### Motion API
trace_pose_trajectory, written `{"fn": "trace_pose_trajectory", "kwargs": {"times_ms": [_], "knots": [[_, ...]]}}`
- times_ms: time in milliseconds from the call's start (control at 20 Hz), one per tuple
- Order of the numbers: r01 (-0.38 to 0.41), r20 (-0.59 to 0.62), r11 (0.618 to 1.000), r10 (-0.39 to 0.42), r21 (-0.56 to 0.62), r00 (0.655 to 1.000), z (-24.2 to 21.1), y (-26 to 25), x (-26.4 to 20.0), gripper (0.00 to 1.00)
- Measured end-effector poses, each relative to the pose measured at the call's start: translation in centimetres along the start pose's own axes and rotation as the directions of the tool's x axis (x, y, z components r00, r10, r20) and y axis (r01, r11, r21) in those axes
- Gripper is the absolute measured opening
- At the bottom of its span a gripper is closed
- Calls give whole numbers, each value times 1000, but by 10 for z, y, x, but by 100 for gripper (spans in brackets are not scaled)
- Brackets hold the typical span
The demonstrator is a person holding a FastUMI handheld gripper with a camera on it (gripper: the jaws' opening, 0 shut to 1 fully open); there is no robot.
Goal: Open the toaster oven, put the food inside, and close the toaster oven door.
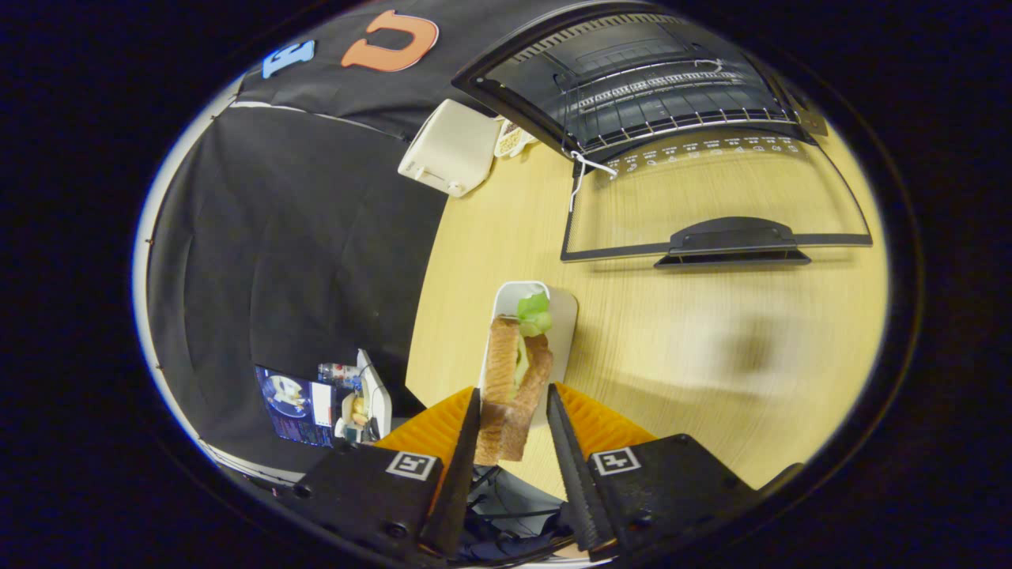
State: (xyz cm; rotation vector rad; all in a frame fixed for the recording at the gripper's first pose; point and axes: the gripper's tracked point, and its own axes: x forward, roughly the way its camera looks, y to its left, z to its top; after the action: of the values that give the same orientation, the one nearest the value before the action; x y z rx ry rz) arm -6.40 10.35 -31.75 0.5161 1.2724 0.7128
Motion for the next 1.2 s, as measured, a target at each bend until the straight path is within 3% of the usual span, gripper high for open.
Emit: {"fn": "trace_pose_trajectory", "kwargs": {"times_ms": [50,250,400,700,900,1100,1200], "knots": [[0,14,1000,0,-1,1000,2,0,1,47],[0,34,999,1,-43,999,0,4,-2,38],[-13,60,999,16,-47,998,0,11,-10,37],[-174,118,985,171,9,978,13,32,-41,37],[-186,166,983,184,-2,969,24,20,-50,37],[-290,279,956,269,38,922,49,15,-64,37],[-319,372,946,273,66,887,68,3,-71,36]]}}
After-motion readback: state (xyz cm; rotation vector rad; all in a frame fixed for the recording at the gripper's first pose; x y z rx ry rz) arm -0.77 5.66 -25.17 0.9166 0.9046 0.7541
